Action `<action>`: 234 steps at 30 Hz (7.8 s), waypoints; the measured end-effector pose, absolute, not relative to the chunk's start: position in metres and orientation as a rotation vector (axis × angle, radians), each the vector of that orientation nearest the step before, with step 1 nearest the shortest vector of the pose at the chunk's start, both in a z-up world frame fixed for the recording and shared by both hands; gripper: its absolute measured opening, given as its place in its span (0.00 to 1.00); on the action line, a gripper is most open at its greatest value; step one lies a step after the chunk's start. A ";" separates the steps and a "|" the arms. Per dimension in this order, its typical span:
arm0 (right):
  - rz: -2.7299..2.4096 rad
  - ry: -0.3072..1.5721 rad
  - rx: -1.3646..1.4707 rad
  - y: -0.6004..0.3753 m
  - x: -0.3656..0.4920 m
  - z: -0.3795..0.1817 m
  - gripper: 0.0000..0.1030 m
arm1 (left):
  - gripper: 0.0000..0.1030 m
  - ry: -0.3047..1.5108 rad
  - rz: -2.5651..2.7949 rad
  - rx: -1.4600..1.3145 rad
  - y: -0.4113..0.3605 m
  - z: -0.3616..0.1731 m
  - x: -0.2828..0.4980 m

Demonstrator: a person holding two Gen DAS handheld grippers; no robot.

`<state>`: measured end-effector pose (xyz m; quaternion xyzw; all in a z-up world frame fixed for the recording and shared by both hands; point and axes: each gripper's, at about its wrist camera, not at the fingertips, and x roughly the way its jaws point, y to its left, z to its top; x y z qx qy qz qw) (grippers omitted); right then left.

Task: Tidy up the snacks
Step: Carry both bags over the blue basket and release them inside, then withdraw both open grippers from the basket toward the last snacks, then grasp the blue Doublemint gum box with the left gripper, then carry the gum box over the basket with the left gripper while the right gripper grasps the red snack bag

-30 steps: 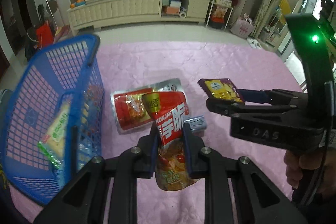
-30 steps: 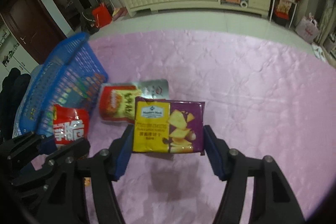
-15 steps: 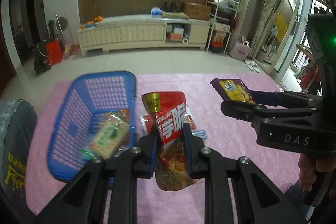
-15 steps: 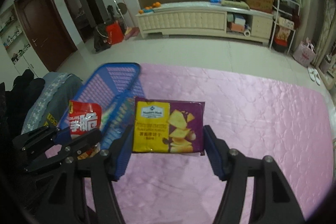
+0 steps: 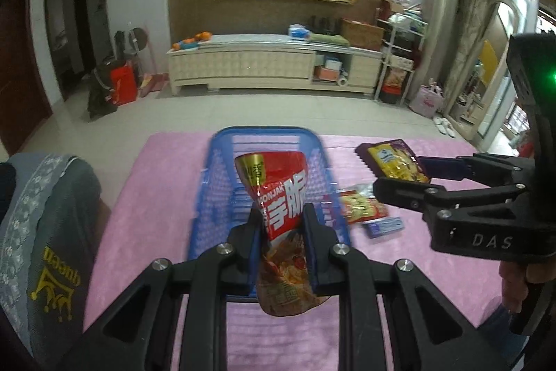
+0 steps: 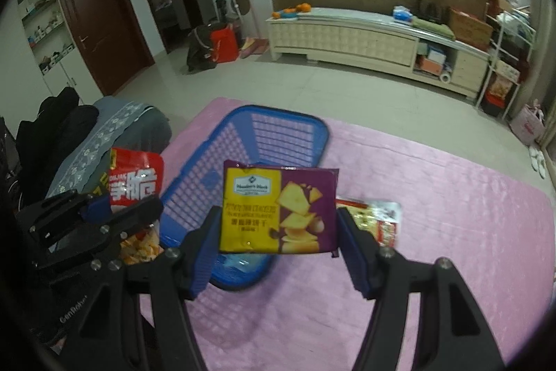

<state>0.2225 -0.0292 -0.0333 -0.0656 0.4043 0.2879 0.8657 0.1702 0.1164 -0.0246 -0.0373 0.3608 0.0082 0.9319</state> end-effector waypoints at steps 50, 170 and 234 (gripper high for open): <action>0.553 0.987 -0.301 0.068 0.269 -0.102 0.89 | 0.20 0.864 0.012 -0.129 0.174 -0.062 0.199; 0.246 1.083 0.019 -0.276 0.326 -0.201 0.90 | 0.80 1.244 -0.054 -0.097 -0.127 -0.226 0.352; 0.775 1.008 -0.732 -0.040 0.329 -0.191 0.90 | 0.79 1.064 0.121 -0.088 0.091 -0.124 0.295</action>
